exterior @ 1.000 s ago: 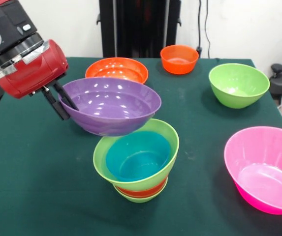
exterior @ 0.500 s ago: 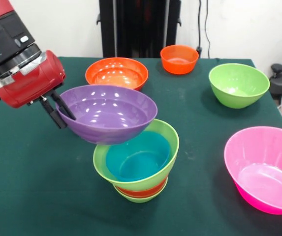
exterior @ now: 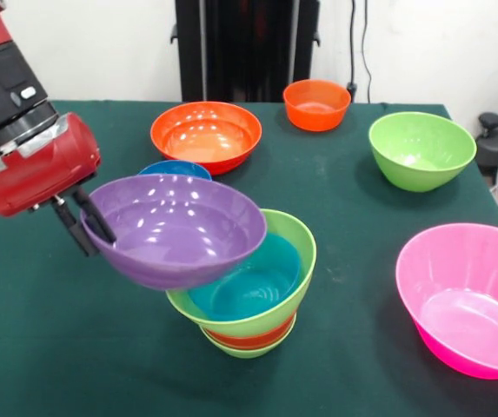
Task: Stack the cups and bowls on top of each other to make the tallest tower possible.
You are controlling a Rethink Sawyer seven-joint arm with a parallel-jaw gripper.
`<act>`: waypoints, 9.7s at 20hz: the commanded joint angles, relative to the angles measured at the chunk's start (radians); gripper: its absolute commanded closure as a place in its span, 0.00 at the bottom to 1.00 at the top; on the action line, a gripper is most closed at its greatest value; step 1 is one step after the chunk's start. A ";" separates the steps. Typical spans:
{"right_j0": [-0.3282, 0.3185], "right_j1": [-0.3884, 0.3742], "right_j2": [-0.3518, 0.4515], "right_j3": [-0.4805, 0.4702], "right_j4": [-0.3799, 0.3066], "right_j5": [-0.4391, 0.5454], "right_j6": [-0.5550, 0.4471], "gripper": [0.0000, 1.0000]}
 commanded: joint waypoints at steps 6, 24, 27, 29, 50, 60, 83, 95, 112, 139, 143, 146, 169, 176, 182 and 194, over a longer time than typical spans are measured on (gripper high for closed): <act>0.049 0.041 0.100 -0.111 -0.021 -0.077 0.056 1.00; 0.078 0.074 0.080 -0.207 -0.021 -0.026 0.142 1.00; 0.083 0.073 0.078 -0.215 -0.020 -0.016 0.154 1.00; 0.085 0.069 0.078 -0.212 -0.016 -0.016 0.152 1.00; 0.076 0.005 0.115 -0.143 0.020 0.021 0.115 1.00; 0.084 -0.029 0.123 -0.125 0.028 0.021 0.131 1.00; 0.117 -0.004 0.128 -0.182 0.024 0.019 0.199 1.00; 0.112 -0.042 0.136 -0.120 0.033 0.081 0.186 1.00; 0.151 -0.111 0.161 0.001 0.077 0.029 0.122 1.00; 0.127 -0.205 0.148 0.236 0.001 0.069 -0.057 1.00; 0.120 -0.211 0.150 0.246 -0.009 0.072 -0.059 1.00; 0.118 -0.213 0.148 0.248 -0.018 0.074 -0.054 1.00; 0.095 -0.220 0.129 0.301 -0.096 0.060 -0.101 1.00; 0.084 -0.228 0.136 0.305 -0.113 0.061 -0.095 1.00; 0.067 -0.239 0.138 0.314 -0.133 0.067 -0.106 1.00; -0.049 -0.276 0.147 0.407 -0.196 0.047 -0.244 1.00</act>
